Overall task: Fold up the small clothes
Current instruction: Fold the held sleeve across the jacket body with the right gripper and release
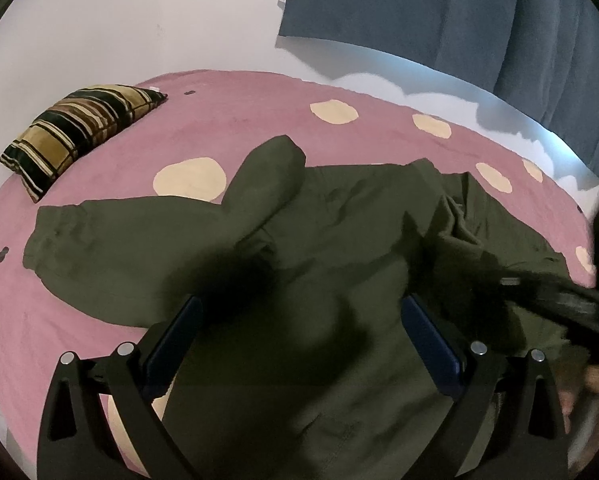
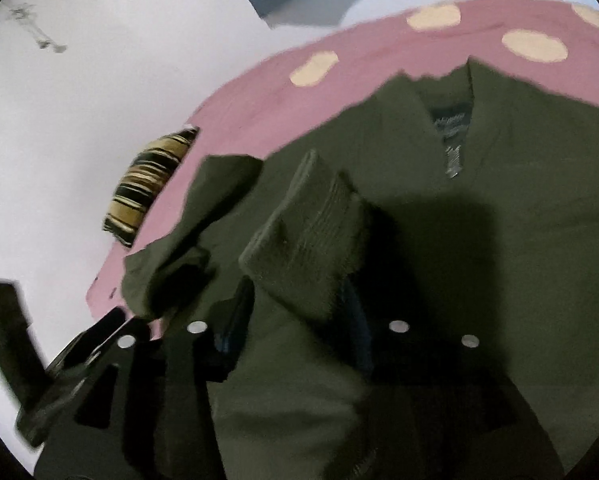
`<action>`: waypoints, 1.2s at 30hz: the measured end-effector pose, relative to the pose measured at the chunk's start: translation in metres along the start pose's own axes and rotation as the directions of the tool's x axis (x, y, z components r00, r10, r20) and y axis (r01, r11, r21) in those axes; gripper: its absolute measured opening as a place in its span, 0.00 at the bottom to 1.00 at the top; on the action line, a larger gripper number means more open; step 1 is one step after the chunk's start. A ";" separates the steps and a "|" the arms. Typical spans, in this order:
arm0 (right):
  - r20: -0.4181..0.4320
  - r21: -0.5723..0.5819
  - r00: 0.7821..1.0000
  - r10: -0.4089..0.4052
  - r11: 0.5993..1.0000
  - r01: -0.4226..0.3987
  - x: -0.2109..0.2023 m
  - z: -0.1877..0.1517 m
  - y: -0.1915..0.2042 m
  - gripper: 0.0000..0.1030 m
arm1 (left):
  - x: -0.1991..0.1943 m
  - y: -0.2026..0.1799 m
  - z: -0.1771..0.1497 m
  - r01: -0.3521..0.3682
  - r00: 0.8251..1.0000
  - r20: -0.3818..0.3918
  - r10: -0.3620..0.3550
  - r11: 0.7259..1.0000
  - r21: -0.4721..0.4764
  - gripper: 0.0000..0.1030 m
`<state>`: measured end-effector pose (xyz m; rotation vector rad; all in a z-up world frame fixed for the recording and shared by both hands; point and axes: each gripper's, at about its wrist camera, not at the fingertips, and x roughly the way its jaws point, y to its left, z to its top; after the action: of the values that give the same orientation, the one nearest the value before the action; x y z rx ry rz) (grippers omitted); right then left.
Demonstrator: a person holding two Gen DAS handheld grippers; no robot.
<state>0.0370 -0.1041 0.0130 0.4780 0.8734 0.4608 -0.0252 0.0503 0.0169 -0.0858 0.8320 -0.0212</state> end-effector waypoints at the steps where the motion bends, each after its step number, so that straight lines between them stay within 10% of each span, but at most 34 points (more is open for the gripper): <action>1: 0.039 0.002 0.999 -0.001 1.000 0.001 -0.020 0.000 -0.006 0.57 | 0.001 0.000 -0.001 -0.002 1.000 -0.001 0.002 1.000 0.001 0.96; 5: 0.212 0.089 0.972 -0.097 0.993 0.080 -0.103 0.004 -0.059 0.62 | 0.004 -0.001 -0.003 -0.004 1.000 -0.009 0.004 1.000 -0.002 0.96; 10: 0.264 0.334 0.870 -0.417 0.885 0.324 -0.169 -0.011 -0.155 0.62 | 0.007 -0.003 -0.005 -0.005 1.000 -0.022 0.005 1.000 0.003 0.96; 13: 0.187 0.415 0.897 -0.401 0.860 0.297 -0.168 -0.026 -0.194 0.62 | 0.009 -0.006 -0.007 -0.008 1.000 -0.024 0.008 1.000 0.014 0.96; 16: 0.124 0.422 0.935 -0.333 0.871 0.254 -0.154 -0.035 -0.206 0.29 | 0.011 -0.007 -0.009 -0.011 1.000 -0.028 0.012 1.000 0.019 0.96; 20: 0.078 0.367 0.938 -0.338 0.885 0.288 -0.137 -0.043 -0.207 0.18 | 0.015 -0.008 -0.013 -0.013 0.999 -0.038 0.014 1.000 0.026 0.96; 36: 0.176 0.411 0.928 -0.327 0.881 0.233 -0.163 -0.059 -0.212 0.47 | 0.009 0.031 -0.012 0.034 0.999 -0.017 -0.034 0.998 -0.045 0.96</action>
<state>-0.0624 -0.3537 -0.0415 0.7377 0.7814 -0.0458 -0.0283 0.0795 0.0000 -0.1417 0.8485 -0.0355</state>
